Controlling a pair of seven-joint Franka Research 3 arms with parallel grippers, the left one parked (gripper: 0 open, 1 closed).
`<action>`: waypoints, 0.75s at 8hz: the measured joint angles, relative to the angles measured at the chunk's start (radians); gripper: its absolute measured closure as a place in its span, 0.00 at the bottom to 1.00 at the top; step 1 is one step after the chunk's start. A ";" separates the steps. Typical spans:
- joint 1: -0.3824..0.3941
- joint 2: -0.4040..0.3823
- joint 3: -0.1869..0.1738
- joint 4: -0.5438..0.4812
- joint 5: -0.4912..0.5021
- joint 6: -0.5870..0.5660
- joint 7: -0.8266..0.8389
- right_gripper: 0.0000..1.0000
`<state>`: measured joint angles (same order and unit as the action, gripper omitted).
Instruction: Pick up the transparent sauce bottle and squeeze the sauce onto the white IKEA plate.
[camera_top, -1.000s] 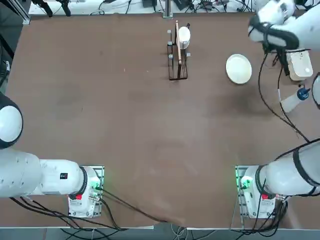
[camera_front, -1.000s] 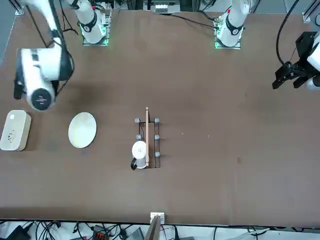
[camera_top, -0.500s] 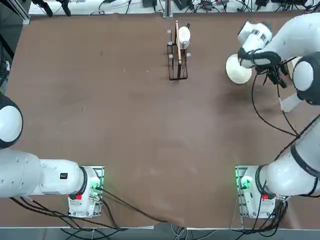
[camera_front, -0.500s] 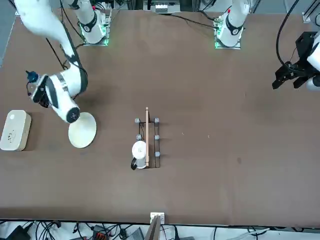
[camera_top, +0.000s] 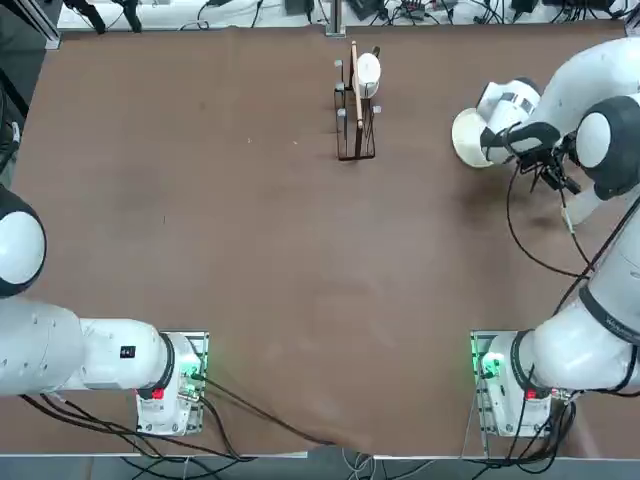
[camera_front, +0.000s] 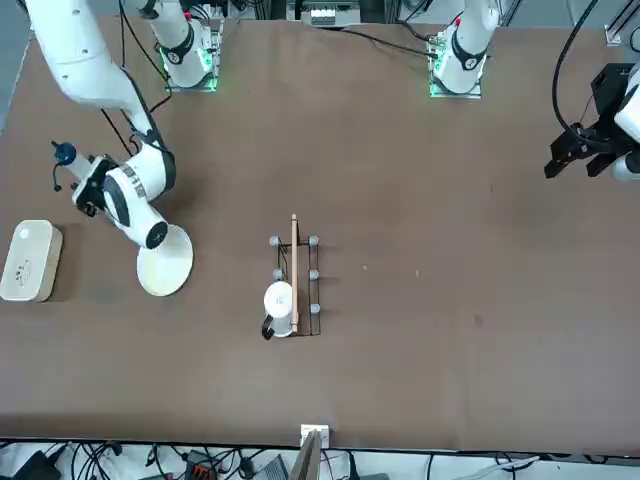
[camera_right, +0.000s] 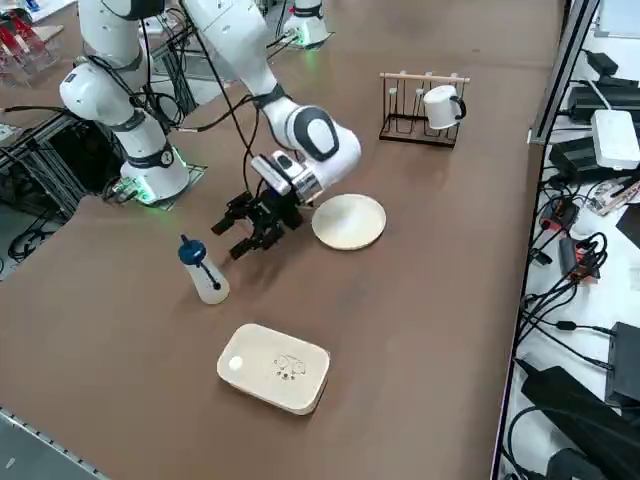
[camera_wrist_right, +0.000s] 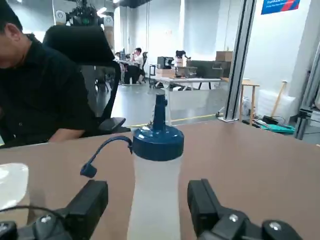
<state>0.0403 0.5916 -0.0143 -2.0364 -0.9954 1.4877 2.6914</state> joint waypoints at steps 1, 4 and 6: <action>-0.011 0.000 0.000 -0.017 -0.011 0.010 0.017 0.03; -0.036 -0.001 -0.001 -0.060 -0.058 0.035 0.031 0.03; -0.061 -0.001 -0.001 -0.100 -0.098 0.068 0.044 0.03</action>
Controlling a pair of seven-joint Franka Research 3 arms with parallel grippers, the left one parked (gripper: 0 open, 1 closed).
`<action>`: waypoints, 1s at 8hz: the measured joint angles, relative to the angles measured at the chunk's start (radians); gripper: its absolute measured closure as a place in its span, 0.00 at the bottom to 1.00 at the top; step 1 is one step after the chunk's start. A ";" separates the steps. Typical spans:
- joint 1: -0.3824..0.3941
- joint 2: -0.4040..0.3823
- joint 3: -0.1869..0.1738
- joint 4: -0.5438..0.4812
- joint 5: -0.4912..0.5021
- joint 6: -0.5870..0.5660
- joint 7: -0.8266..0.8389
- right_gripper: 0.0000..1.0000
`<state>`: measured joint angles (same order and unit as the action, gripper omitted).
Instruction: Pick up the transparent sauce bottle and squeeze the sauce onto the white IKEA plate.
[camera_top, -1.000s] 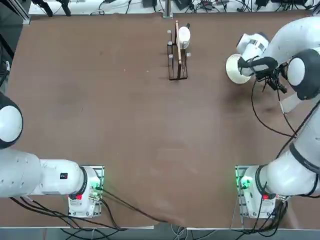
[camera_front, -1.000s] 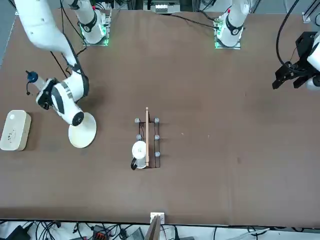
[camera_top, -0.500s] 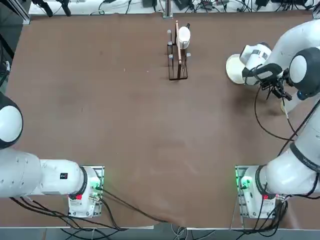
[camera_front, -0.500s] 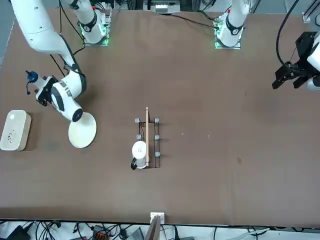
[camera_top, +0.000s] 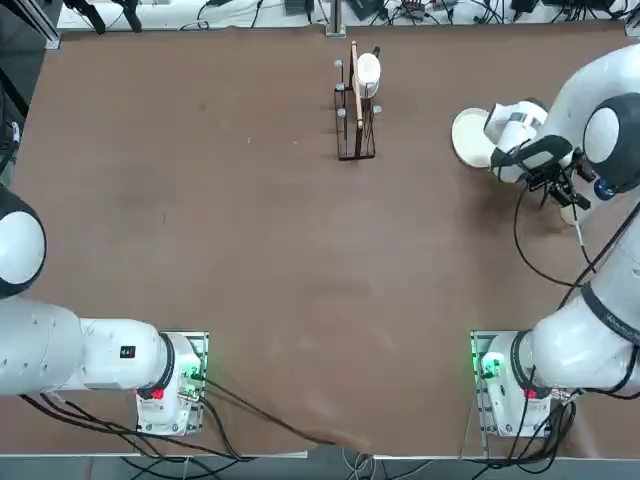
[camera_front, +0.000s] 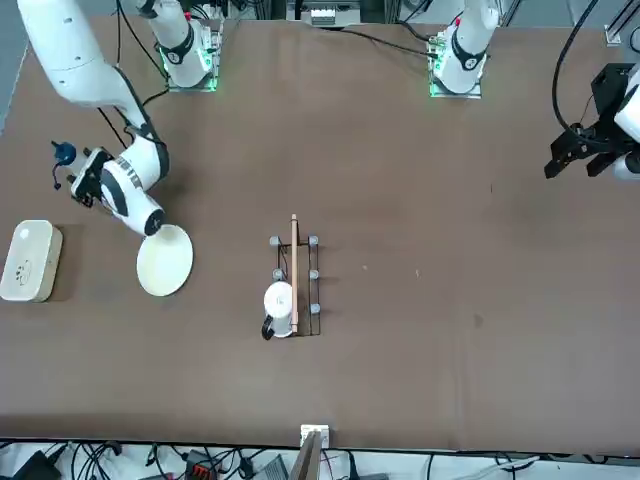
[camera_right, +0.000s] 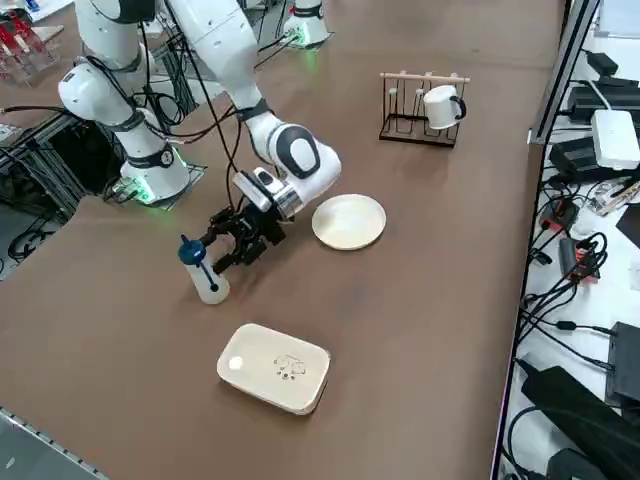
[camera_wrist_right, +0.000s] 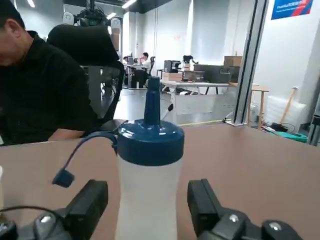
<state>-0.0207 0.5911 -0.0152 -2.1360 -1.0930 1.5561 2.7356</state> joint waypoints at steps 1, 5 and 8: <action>-0.008 0.000 0.000 -0.013 -0.013 0.007 0.002 0.04; -0.017 0.000 0.000 -0.036 -0.048 0.028 0.015 0.38; -0.018 0.000 0.000 -0.041 -0.065 0.031 0.015 0.52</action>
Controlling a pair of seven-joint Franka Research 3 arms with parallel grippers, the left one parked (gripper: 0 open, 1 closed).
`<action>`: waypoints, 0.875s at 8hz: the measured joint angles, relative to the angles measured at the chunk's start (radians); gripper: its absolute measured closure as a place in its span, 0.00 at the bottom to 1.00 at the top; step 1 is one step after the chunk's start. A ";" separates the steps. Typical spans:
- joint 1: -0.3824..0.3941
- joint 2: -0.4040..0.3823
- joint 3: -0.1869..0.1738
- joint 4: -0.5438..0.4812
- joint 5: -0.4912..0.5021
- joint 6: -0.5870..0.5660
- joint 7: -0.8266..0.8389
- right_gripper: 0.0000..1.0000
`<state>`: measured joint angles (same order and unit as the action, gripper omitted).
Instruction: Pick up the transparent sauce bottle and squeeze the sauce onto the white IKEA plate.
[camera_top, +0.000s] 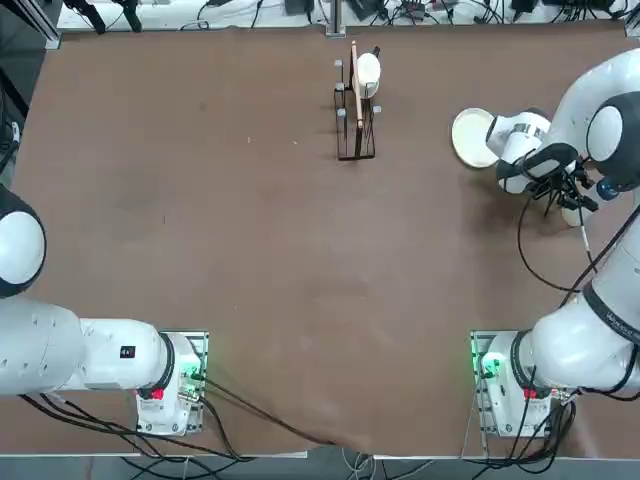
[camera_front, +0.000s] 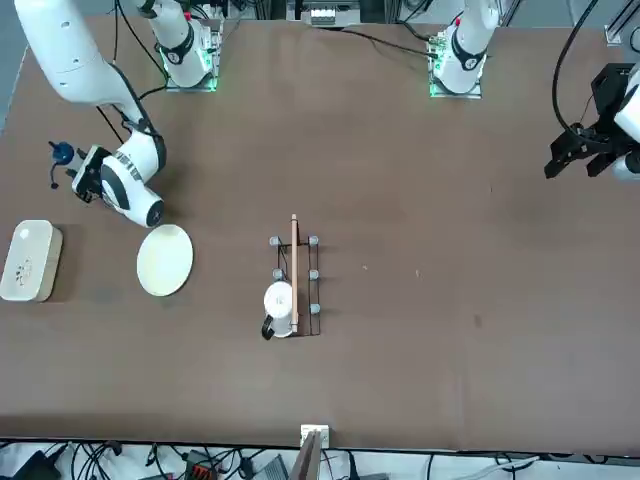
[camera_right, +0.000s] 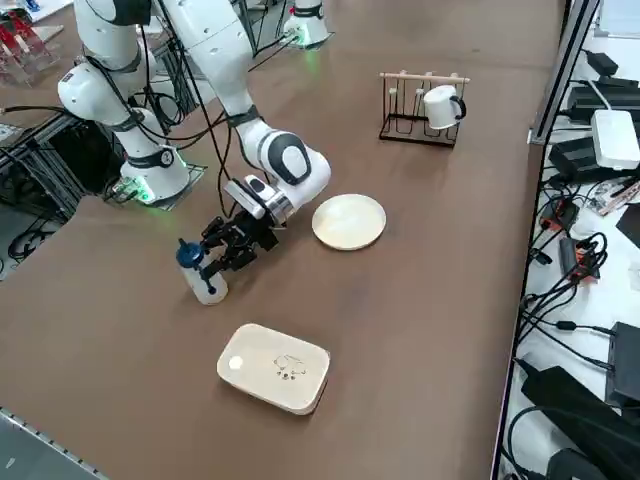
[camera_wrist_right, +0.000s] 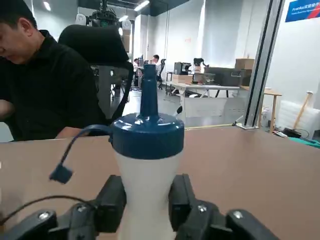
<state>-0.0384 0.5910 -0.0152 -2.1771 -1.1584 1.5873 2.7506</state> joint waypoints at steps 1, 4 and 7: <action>0.000 0.000 0.000 -0.001 -0.002 0.000 0.000 0.52; 0.002 -0.003 0.004 -0.001 -0.006 -0.032 0.000 0.56; 0.027 -0.092 0.045 0.009 0.009 -0.096 -0.047 0.56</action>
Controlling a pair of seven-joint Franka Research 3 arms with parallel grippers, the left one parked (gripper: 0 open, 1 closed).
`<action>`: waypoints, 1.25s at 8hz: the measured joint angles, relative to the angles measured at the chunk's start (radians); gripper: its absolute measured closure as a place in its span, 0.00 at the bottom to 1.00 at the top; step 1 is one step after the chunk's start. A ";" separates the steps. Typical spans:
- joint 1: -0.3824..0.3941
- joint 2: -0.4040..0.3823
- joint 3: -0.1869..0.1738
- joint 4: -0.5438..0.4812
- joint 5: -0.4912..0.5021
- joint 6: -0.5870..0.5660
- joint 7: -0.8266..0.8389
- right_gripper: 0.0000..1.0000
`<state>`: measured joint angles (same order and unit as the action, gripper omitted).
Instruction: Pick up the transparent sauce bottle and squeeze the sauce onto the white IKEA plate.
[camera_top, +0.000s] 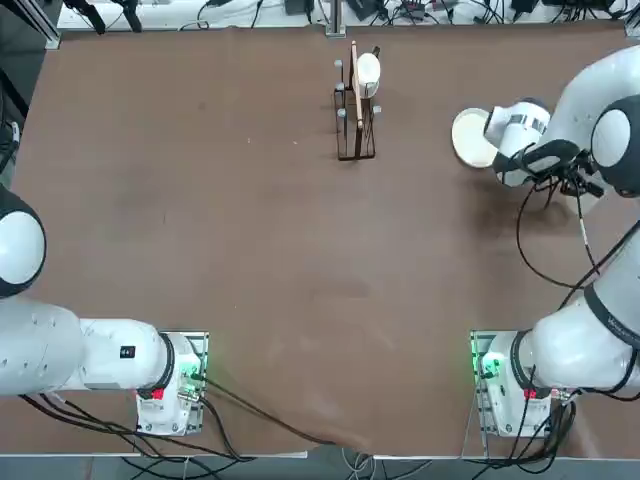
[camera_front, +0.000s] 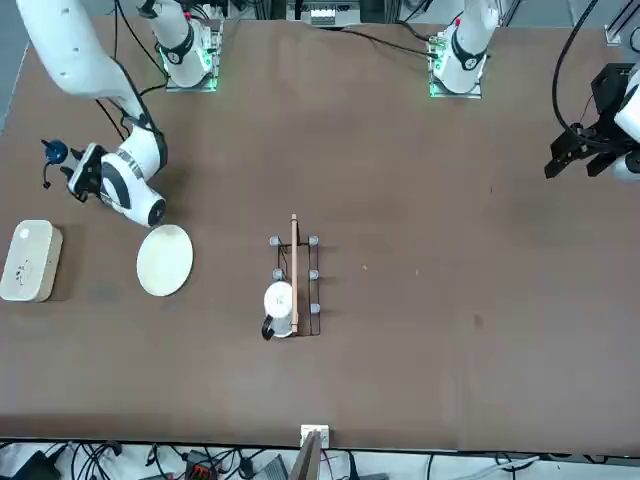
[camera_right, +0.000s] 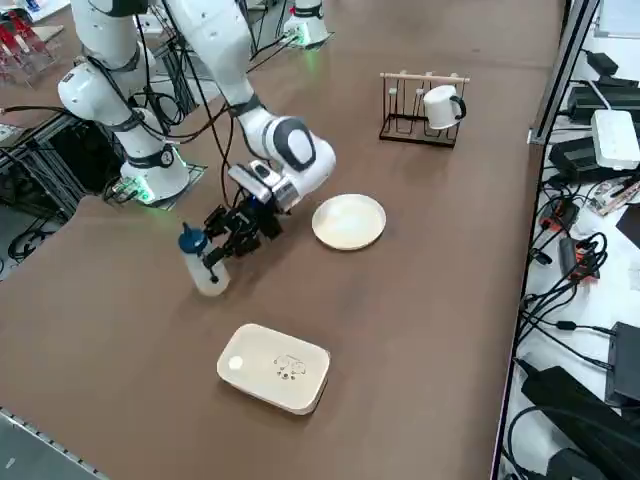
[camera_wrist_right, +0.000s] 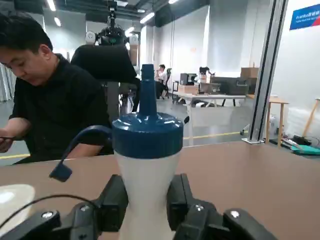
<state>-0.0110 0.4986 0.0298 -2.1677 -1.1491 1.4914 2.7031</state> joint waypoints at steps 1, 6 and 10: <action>0.010 -0.053 0.030 0.017 0.044 -0.013 -0.034 0.56; 0.029 -0.099 0.234 0.327 0.260 -0.008 -0.356 0.56; 0.077 0.044 0.289 0.629 0.493 0.072 -0.615 0.56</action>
<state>0.0665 0.5428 0.3188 -1.5390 -0.6562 1.5632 2.0882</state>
